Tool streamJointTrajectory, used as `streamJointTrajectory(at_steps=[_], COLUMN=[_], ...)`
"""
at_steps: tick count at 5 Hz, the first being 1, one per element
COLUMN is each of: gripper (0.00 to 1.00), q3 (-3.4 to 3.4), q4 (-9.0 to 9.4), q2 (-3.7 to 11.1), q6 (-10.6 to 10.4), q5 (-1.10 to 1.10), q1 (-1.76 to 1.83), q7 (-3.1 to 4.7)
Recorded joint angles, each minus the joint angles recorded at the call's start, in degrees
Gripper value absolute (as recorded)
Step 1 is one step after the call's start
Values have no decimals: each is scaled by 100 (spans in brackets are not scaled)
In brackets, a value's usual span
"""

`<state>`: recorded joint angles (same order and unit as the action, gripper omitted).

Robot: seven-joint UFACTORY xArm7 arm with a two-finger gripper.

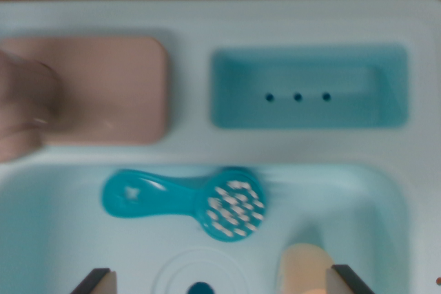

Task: Pick detergent from the sink

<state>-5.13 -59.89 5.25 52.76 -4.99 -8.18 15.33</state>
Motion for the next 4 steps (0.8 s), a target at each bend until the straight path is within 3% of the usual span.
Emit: streamJointTrajectory(at_steps=[1, 2, 3, 4], gripper=[0, 0, 0, 0], q3=[-45, -45, -87, -87], q4=[186, 186, 364, 364], q2=[46, 46, 89, 89], q6=[-223, -223, -435, -435], q5=[-22, -22, -42, -42], q1=[-33, -33, -65, -65], q7=[74, 74, 146, 146])
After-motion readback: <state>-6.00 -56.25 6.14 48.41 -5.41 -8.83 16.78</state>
